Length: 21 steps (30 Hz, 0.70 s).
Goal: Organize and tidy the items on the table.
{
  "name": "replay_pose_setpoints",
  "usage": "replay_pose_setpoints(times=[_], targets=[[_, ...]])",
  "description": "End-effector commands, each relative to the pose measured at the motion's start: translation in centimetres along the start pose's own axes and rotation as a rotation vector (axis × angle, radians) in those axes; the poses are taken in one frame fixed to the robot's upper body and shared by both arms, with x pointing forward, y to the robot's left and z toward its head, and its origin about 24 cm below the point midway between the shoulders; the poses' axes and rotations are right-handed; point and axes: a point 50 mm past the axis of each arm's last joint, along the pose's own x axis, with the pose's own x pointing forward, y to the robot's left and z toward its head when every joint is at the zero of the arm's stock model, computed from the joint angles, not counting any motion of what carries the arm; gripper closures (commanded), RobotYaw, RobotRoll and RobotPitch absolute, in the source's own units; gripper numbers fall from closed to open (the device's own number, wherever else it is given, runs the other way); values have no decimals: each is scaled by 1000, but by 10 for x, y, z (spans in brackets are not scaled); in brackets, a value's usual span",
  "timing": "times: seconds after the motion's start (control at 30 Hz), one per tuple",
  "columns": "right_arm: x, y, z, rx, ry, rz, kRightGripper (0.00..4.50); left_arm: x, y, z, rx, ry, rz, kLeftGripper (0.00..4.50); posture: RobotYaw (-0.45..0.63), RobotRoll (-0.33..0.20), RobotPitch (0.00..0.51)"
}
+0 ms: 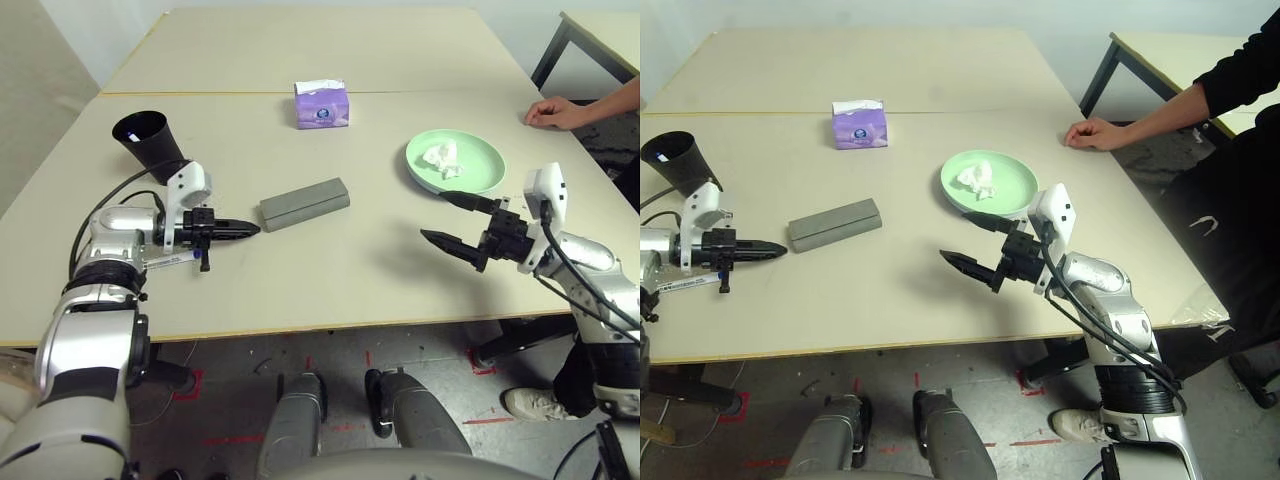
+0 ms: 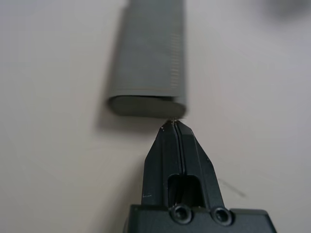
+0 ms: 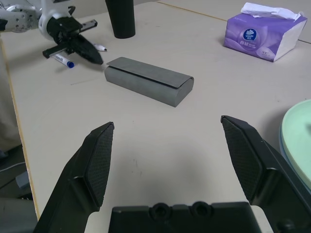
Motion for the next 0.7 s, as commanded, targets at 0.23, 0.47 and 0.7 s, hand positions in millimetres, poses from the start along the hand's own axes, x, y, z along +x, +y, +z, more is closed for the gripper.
replay_pose_setpoints(times=[0.23, 0.47, 0.7], targets=[[0, -1, 1, -10, 0, 1, 0, -4, 9, 13, -101, -202, 91, 4475, -107, 0, 133], [-2, -1, 2, -16, 2, -7, 0, 26, 3, 11, -83, -222, 88, 4475, -133, 0, 127], [-8, 0, 4, -21, 6, -27, 0, 40, -2, 8, -67, -199, 53, 4475, -148, 0, 123]])
